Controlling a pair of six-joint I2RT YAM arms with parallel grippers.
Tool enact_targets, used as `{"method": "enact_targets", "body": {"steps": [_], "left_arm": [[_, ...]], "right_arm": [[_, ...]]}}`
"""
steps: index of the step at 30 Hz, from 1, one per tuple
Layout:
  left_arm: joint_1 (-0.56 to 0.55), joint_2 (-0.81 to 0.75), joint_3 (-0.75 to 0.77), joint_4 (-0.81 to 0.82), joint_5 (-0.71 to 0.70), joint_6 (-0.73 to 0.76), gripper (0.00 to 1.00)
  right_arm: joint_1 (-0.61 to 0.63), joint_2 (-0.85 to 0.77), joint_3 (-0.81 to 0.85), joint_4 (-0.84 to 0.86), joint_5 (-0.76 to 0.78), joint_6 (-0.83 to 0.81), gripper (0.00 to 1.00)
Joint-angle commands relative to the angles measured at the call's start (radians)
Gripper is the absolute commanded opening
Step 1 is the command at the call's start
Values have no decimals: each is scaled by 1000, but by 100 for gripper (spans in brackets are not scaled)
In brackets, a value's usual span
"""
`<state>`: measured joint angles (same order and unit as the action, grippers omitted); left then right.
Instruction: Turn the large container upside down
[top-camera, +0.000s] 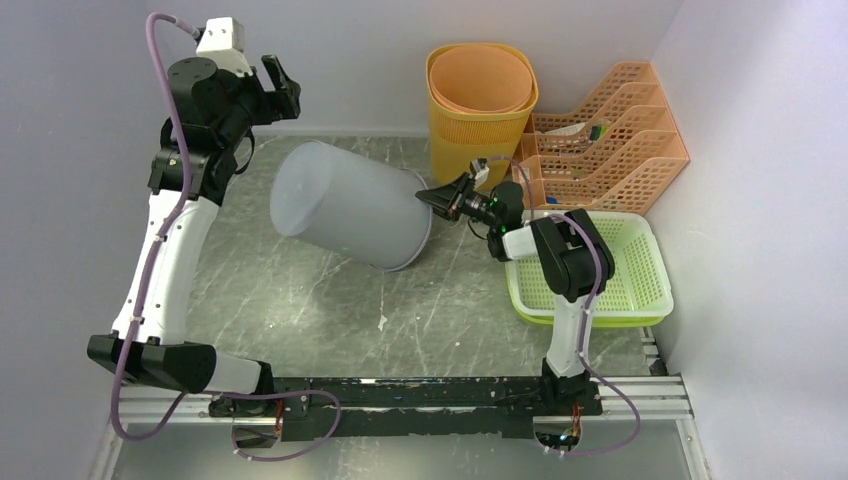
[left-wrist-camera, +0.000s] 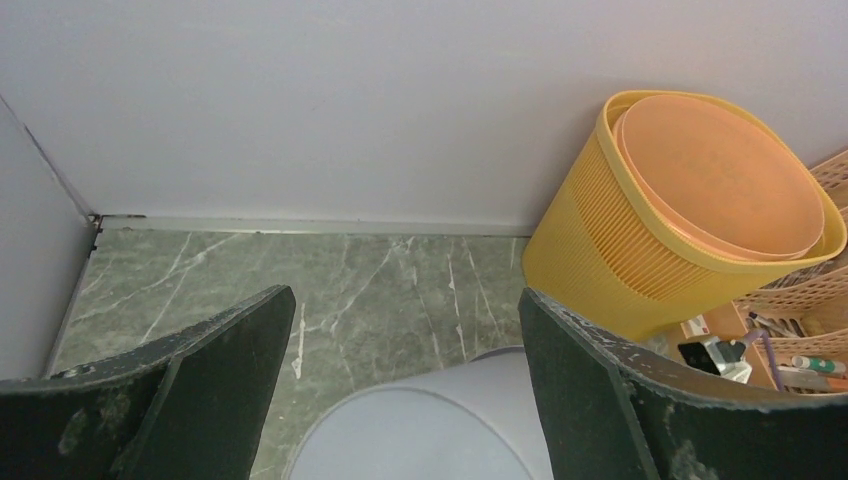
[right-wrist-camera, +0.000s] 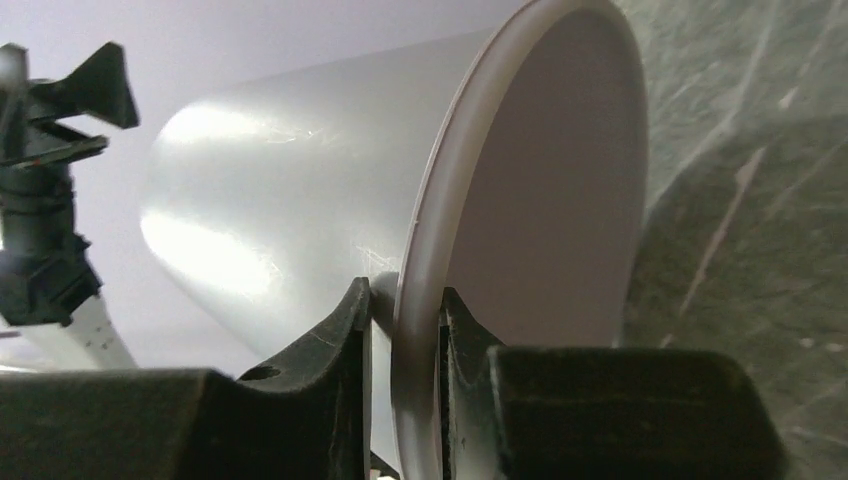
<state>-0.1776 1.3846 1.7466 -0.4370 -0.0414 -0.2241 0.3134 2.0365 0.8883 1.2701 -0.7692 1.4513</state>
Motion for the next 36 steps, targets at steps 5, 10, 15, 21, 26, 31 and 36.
{"method": "enact_targets", "body": {"steps": [5,10,15,21,26,31,36], "left_arm": [[5,14,-16,23,3,7,95],[5,11,-32,29,10,3,95],[5,13,-41,32,10,5,95],[4,25,-38,34,16,-5,95],[5,40,-21,10,20,-9,95],[6,52,25,-26,14,1,95],[5,77,91,-64,28,-13,95]], "right_arm": [[-17,-48,177,-896,86,-623,20],[-17,-91,226,-1148,253,-772,20],[-14,-110,239,-1222,304,-815,20],[12,-133,316,-1363,391,-897,23],[74,-189,373,-1525,520,-970,24],[165,-189,435,-1597,598,-991,24],[251,-48,609,-1646,628,-1005,24]]}}
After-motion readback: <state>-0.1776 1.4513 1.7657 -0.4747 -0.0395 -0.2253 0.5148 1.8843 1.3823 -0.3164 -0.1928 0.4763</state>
